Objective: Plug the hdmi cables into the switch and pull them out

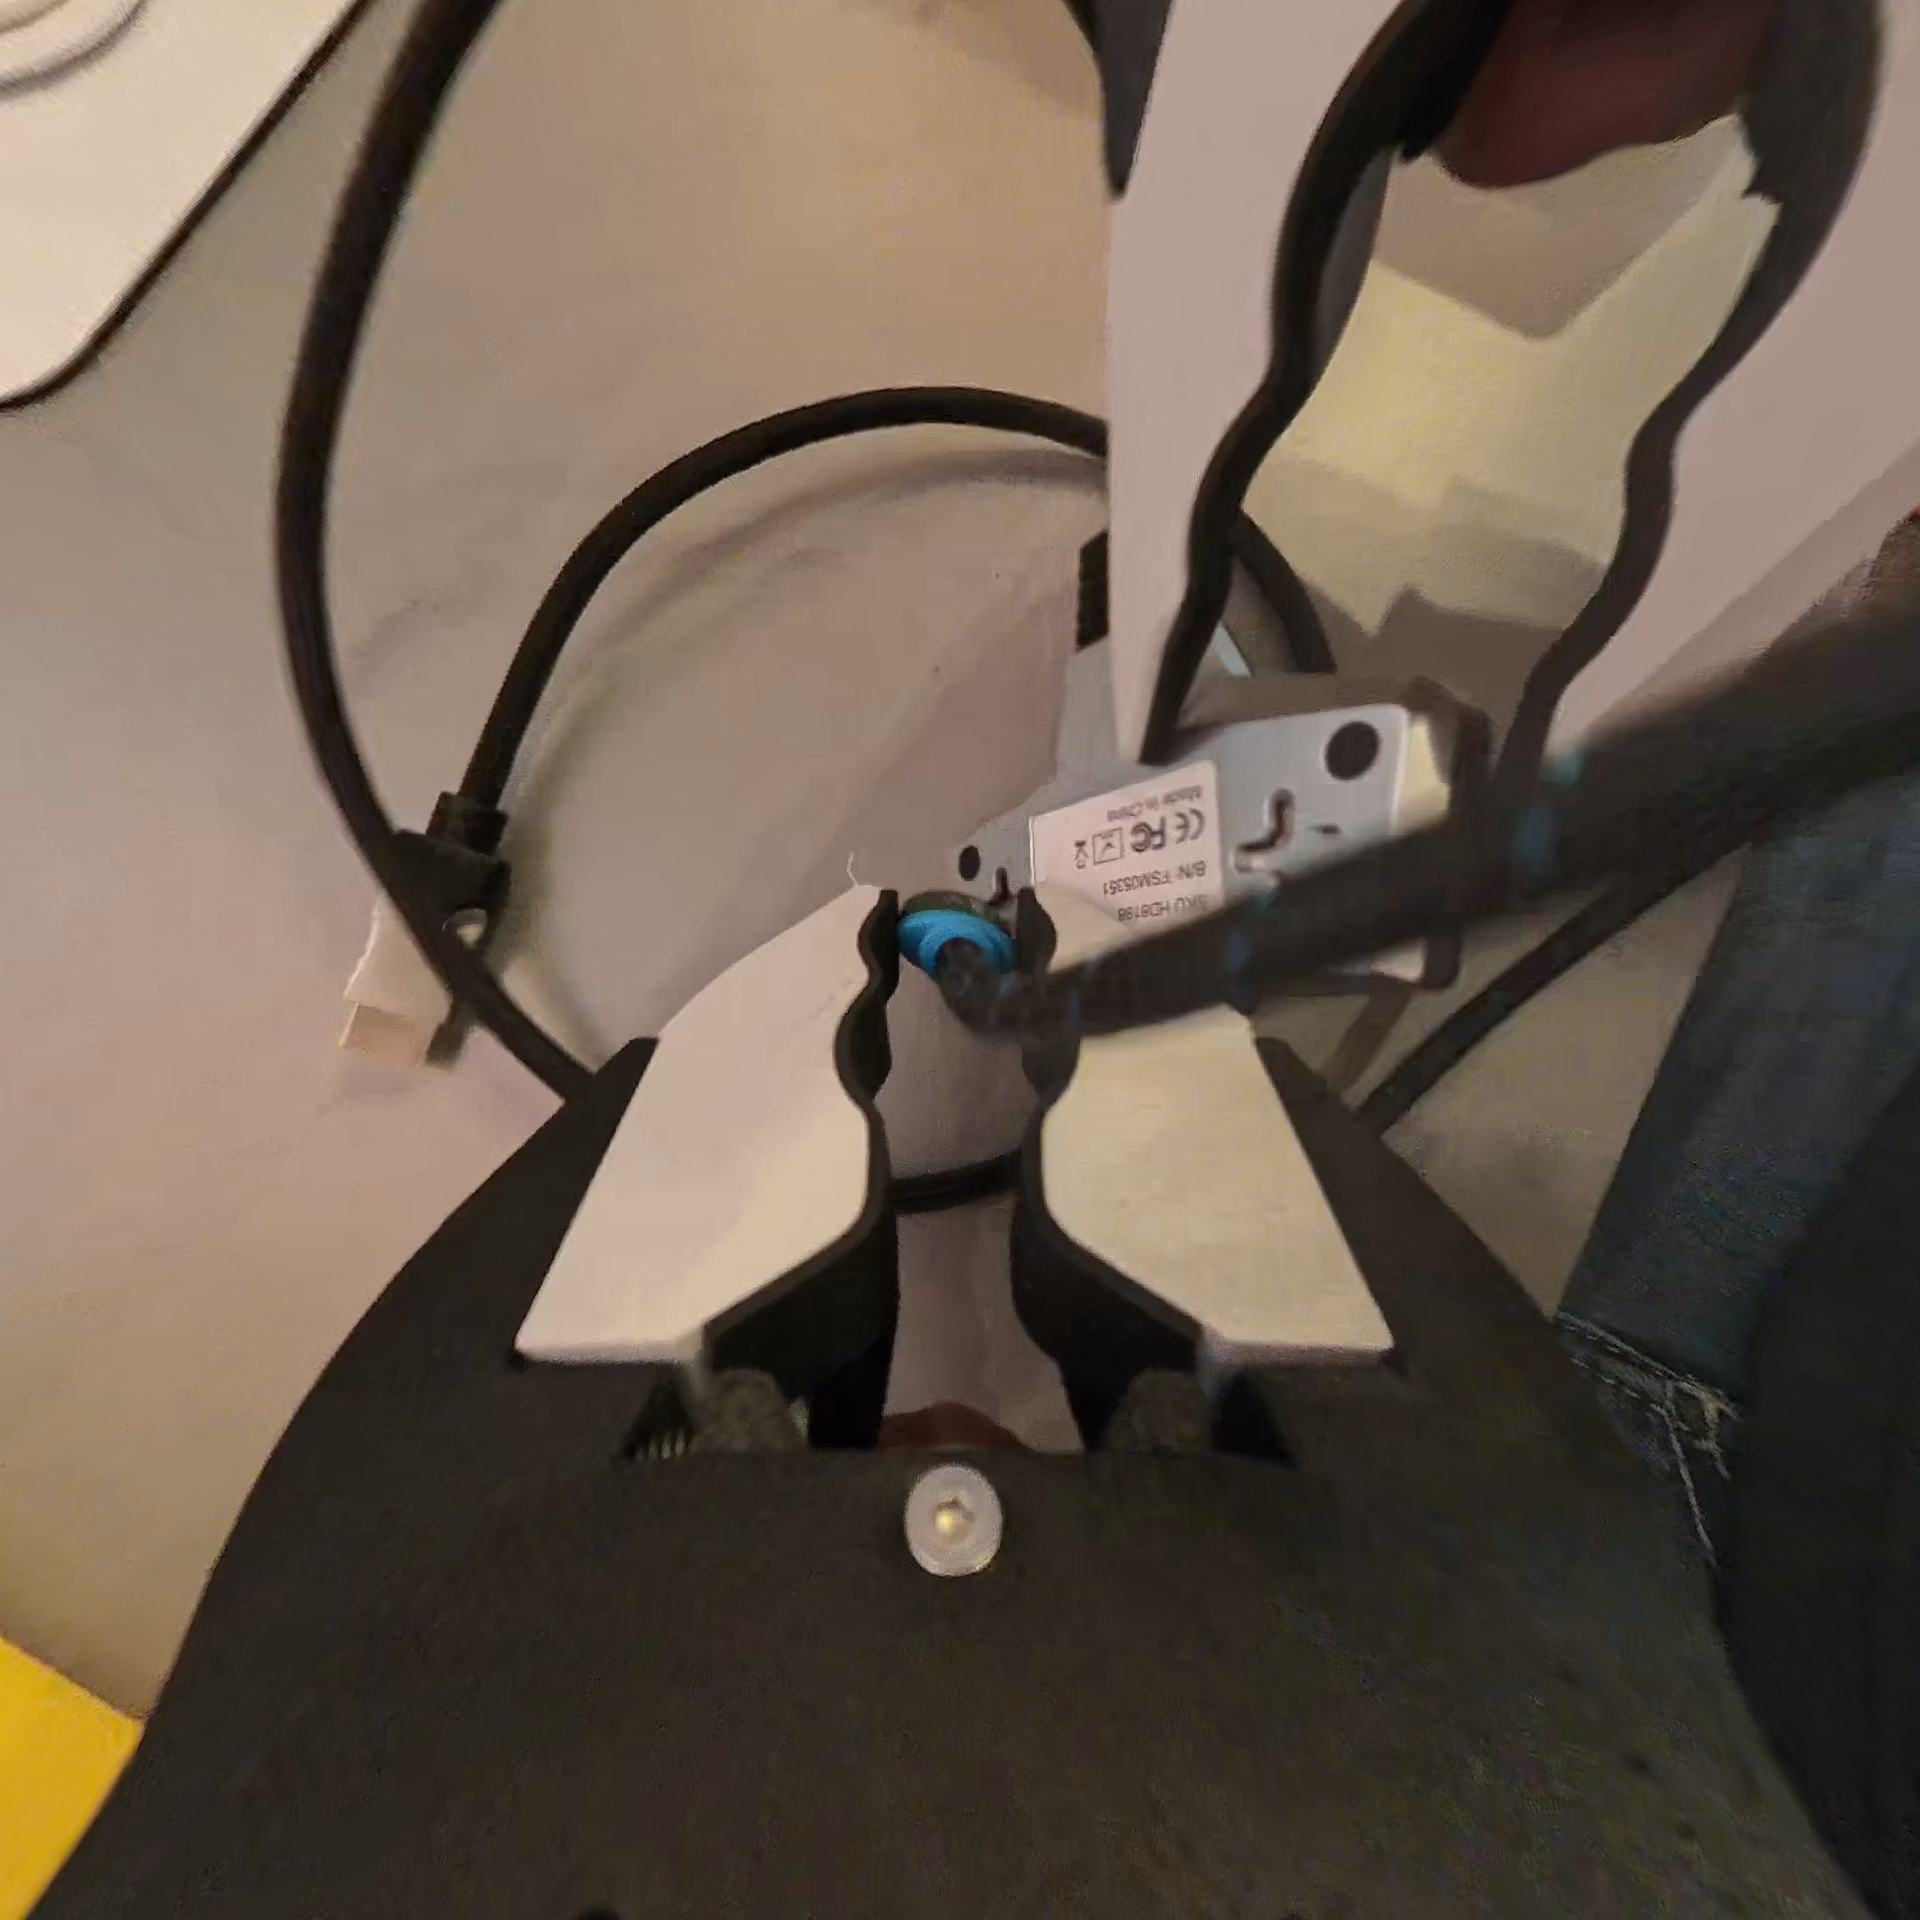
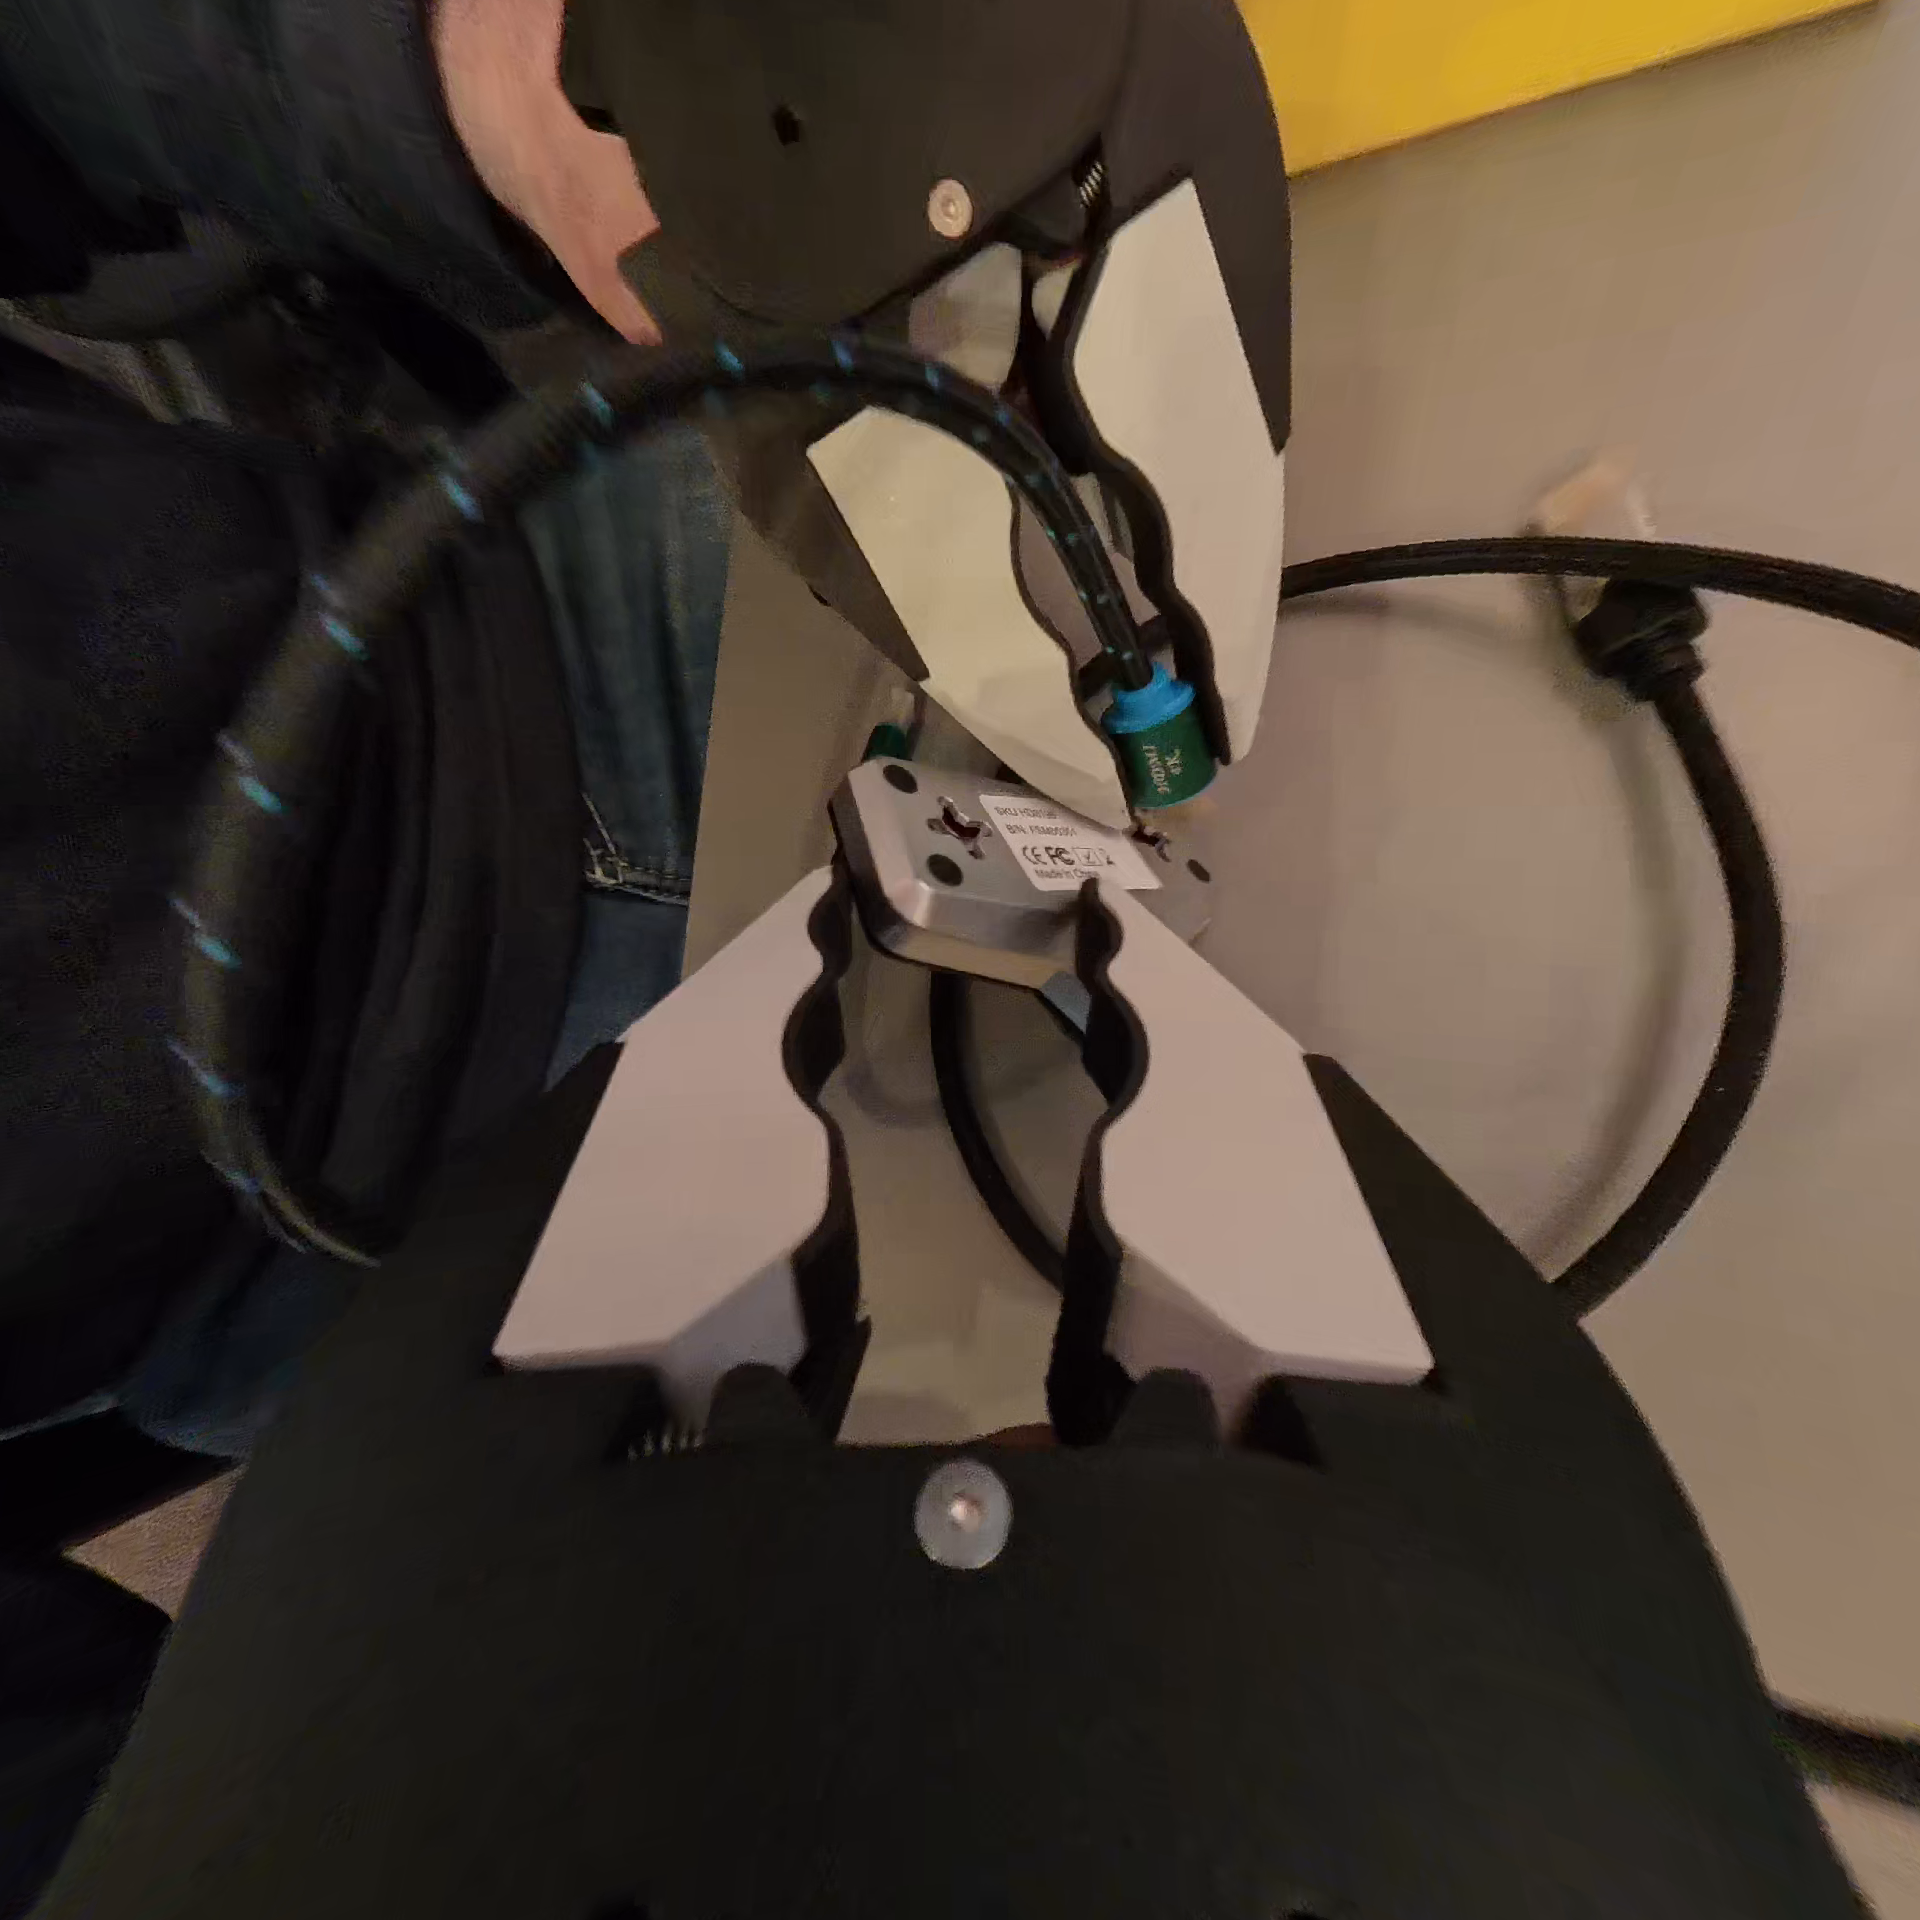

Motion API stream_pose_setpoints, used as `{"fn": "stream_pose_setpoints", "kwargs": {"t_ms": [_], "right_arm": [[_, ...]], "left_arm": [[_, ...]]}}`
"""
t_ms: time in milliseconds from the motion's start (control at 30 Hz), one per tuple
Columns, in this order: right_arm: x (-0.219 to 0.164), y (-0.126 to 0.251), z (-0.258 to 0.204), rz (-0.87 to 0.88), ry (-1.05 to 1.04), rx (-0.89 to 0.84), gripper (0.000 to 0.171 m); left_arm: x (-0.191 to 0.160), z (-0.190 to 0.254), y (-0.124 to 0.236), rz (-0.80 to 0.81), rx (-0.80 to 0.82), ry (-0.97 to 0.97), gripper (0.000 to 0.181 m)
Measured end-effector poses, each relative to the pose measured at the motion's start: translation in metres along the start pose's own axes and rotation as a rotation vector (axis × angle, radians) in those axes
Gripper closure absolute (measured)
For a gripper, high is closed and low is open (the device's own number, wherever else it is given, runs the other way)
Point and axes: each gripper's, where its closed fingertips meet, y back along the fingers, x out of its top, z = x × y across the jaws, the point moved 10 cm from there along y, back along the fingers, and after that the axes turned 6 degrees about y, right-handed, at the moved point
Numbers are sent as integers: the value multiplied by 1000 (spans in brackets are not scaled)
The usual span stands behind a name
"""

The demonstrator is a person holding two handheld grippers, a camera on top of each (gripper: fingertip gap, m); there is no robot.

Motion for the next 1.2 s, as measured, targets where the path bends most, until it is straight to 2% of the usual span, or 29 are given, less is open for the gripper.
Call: {"fn": "stream_pose_setpoints", "kwargs": {"t_ms": [233, 400, 633, 733, 867, 1000, 1133, 1200], "right_arm": [[8, -1, -3, -18, 109, -95, 135], [18, 8, 2, 2, 191, -298, 143], [16, 1, 16, 14, 152, -424, 147], [17, -7, 25, 20, 114, -479, 145], [6, -25, 37, -93, 74, -532, 141], [0, -26, 43, -95, -1, -510, 137], [-6, -24, 41, -149, -10, -452, 118], [-9, -23, 41, -169, -34, -432, 115]], "left_arm": [[-5, -10, -3, -10, -11, 56, 160], [-8, -13, -4, -25, -60, 88, 160], [-9, 1, -15, -74, -76, 24, 161], [-10, -3, -13, -70, -71, 23, 161], [-10, -3, -13, -70, -70, 16, 162], [-11, -3, -13, -69, -59, 3, 163], [-11, -4, -13, -65, -46, -9, 163], [-11, -4, -13, -63, -36, -18, 164]]}}
